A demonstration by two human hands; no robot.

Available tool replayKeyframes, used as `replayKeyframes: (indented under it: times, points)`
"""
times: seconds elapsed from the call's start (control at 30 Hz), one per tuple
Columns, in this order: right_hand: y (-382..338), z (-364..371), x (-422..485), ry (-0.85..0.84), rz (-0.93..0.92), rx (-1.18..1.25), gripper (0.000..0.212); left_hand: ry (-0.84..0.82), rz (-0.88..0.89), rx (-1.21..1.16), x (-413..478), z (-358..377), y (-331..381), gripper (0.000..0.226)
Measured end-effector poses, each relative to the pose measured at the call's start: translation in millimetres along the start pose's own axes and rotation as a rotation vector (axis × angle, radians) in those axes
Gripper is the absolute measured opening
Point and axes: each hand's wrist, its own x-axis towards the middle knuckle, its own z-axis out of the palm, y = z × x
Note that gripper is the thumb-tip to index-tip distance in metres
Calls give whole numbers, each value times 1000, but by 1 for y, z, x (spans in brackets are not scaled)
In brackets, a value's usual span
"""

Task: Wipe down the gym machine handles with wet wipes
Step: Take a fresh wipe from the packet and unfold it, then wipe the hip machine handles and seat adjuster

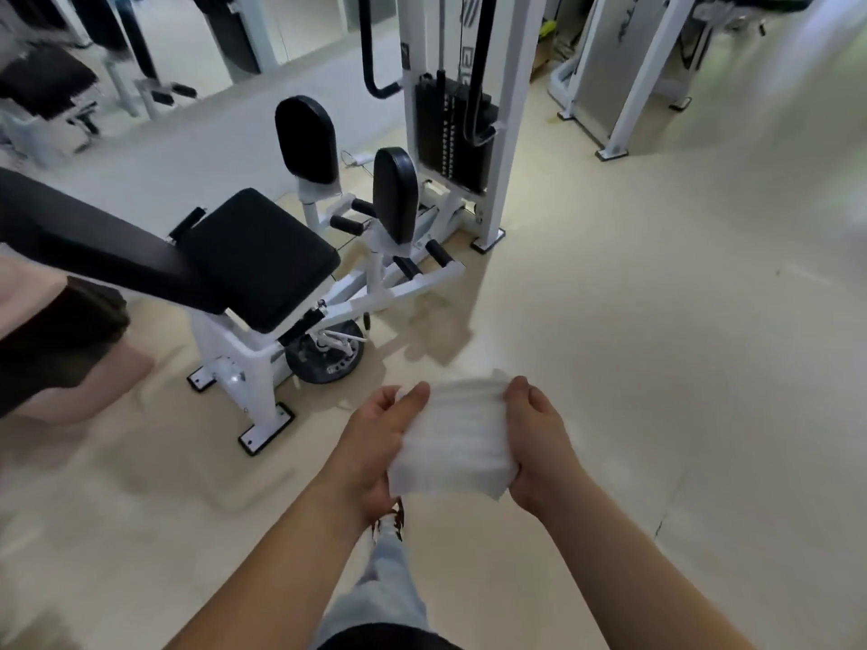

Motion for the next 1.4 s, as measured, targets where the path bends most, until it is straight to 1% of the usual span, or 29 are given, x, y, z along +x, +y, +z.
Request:
replayKeyframes:
  times: [0.07, 0.13, 0.2, 0.27, 0.3, 0.33, 0.37, 0.4, 0.43, 0.47, 0.5, 0.53, 0.57, 0.6, 0.63, 0.67, 0.7, 0.73, 0.8, 0.87, 0.93, 1.03, 1.1, 1.17, 1.2, 1.3, 1.4]
  points:
    - [-34, 25, 28, -22, 0, 22, 32, -23, -52, -55, 41, -5, 36, 23]
    - [-67, 48, 59, -47, 27, 70, 31, -23, -110, -24, 82, -6, 72, 26]
    - [-99, 74, 90, -93, 46, 108, 32, -30, -110, 7, 123, -4, 106, 21]
    - [-133, 101, 120, -144, 72, 153, 37, -57, -93, -21, 160, 5, 139, 13]
    - [-148, 112, 133, -178, 105, 200, 42, -67, -105, -45, 176, 12, 154, 16]
    - [-165, 122, 144, -237, 134, 255, 53, -78, -134, -89, 188, 19, 165, 23]
    - [-181, 130, 153, -301, 150, 306, 70, -100, -168, -161, 200, 26, 176, 33]
    - [-195, 136, 166, -385, 167, 344, 87, -145, -195, -230, 212, 34, 186, 48]
    - [-213, 144, 176, -468, 189, 376, 99, -212, -219, -301, 226, 41, 198, 67]
    - [-230, 152, 190, -540, 217, 402, 104, -301, -239, -356, 238, 49, 207, 86]
    - [-244, 160, 205, -569, 241, 436, 104, -410, -245, -388, 250, 55, 216, 97]
    - [-260, 167, 220, -586, 266, 466, 103, -517, -225, -404, 260, 65, 228, 103]
    - [-275, 176, 235, -614, 278, 468, 93, -579, -186, -416, 271, 77, 242, 104]
    - [-290, 184, 251, -615, 267, 453, 70, -593, -142, -421, 282, 88, 258, 100]
    - [-306, 192, 266, -633, 274, 421, 48, -551, -107, -414, 295, 99, 272, 93]
    - [-320, 197, 285, -633, 292, 382, 52, -515, -94, -408, 306, 110, 287, 84]
    - [-333, 201, 303, -640, 321, 320, 60, -460, -95, -399, 318, 122, 302, 75]
    - [-346, 204, 319, -648, 346, 268, 61, -394, -97, -378, 331, 134, 316, 67]
    - [-372, 206, 353, -621, 337, 165, 57, -210, -48, -312, 355, 152, 344, 55]
    - [-398, 213, 388, -552, 222, 60, 47, -91, 44, -217, 379, 165, 370, 48]
    - [-420, 220, 422, -515, 86, -29, 40, -28, 104, -161, 400, 176, 391, 43]
    - [-449, 234, 450, -466, -14, -130, 32, 18, 184, -139, 426, 189, 414, 35]
    - [-470, 247, 468, -416, -69, -248, 28, 31, 209, -146, 443, 199, 434, 33]
    - [-492, 264, 487, -382, -121, -354, 30, 43, 194, -163, 462, 210, 454, 28]
    - [-503, 274, 499, -376, -150, -393, 33, 53, 177, -173, 472, 213, 464, 30]
    - [-534, 304, 536, -401, -191, -482, 37, 24, 72, -261, 510, 222, 495, 47]
    - [-572, 337, 570, -444, -227, -513, 40, 30, 32, -274, 559, 229, 530, 57]
